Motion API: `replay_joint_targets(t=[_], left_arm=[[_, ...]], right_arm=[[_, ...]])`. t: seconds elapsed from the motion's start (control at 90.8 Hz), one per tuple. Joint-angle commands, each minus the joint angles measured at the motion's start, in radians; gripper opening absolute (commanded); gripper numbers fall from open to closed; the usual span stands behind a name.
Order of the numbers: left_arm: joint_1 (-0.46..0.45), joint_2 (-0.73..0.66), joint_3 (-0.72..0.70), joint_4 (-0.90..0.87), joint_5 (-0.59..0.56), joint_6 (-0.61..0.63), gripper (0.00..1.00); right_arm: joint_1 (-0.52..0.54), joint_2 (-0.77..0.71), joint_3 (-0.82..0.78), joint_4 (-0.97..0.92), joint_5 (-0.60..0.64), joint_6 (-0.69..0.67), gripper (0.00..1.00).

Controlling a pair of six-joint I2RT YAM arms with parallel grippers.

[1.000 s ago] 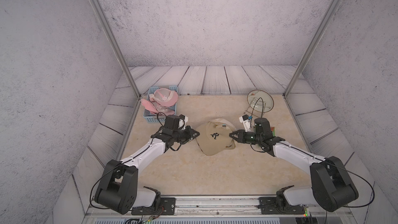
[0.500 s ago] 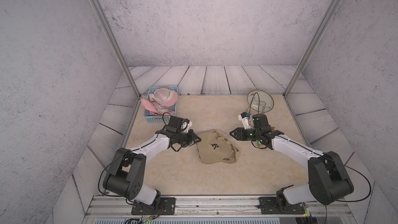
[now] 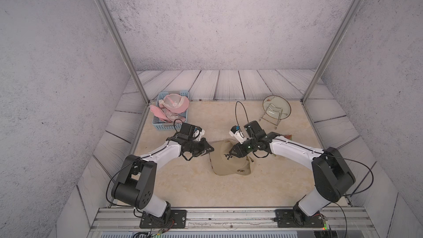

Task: Turn the baseball cap inside out
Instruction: Turn over the baseball cap.

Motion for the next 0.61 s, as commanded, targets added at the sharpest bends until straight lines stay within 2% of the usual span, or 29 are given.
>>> replay_joint_targets(t=[0.0,0.429,0.594], left_arm=[[-0.005,0.005,0.023,-0.030,-0.040,0.036,0.00],[-0.005,0.006,0.025,-0.039,-0.039,0.050,0.00],[-0.005,0.014,0.027,-0.035,-0.036,0.050,0.00]], right_arm=[[0.015,0.081,0.046,-0.065,0.115,-0.017,0.41],[0.026,0.179,0.115,-0.097,0.629,0.044,0.51],[0.027,0.215,0.134,-0.128,0.665,0.037,0.53]])
